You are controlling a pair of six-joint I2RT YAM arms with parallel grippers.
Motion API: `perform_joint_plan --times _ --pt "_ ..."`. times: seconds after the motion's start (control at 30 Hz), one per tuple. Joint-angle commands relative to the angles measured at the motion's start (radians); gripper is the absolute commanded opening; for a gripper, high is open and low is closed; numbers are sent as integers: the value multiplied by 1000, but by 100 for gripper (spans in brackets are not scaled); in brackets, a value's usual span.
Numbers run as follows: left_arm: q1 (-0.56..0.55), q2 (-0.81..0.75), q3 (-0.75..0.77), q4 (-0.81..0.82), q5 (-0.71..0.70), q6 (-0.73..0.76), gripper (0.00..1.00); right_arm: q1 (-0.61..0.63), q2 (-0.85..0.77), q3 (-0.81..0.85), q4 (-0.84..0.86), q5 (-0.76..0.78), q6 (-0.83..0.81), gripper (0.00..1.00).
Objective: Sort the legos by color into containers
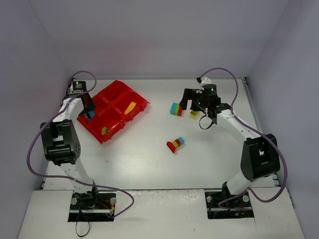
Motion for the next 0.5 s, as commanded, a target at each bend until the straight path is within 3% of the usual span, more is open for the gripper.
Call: perform_joint_plan --times 0.0,0.17,0.2,0.33,0.47 --pt "8 -34 71 44 -16 5 44 -2 -38 11 24 68 -8 94" --pt "8 -66 99 21 1 3 63 -30 7 35 -22 144 12 93" --pt "5 -71 106 5 7 3 67 -30 13 46 -36 153 24 88" --pt "-22 -103 146 -38 17 11 69 -31 56 86 -91 215 79 75" --pt "-79 -131 179 -83 25 29 69 -31 131 139 -171 273 150 74"
